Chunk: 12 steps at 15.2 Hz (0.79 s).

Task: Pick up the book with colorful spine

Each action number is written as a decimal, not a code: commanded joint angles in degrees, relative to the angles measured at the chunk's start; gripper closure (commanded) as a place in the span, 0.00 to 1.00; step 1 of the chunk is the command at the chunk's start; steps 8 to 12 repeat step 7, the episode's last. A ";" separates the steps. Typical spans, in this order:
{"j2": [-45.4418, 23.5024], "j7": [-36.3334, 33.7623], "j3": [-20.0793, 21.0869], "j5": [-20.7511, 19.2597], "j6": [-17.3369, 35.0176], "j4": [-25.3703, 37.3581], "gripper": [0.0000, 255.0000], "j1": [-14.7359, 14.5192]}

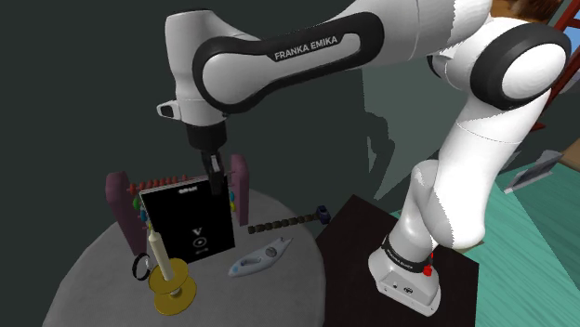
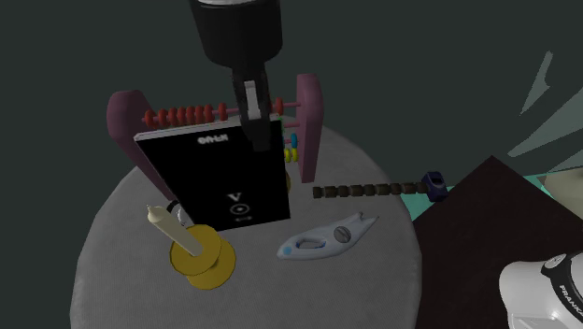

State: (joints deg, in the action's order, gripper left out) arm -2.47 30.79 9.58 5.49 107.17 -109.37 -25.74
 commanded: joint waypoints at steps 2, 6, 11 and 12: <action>0.65 -0.07 -0.05 0.04 -2.31 1.70 1.00 0.06; 0.98 -0.24 -0.08 0.04 -4.67 3.74 1.00 0.09; 0.97 -0.24 -0.08 0.04 -4.67 3.74 1.00 0.09; 0.97 -0.24 -0.08 0.04 -4.67 3.74 1.00 0.09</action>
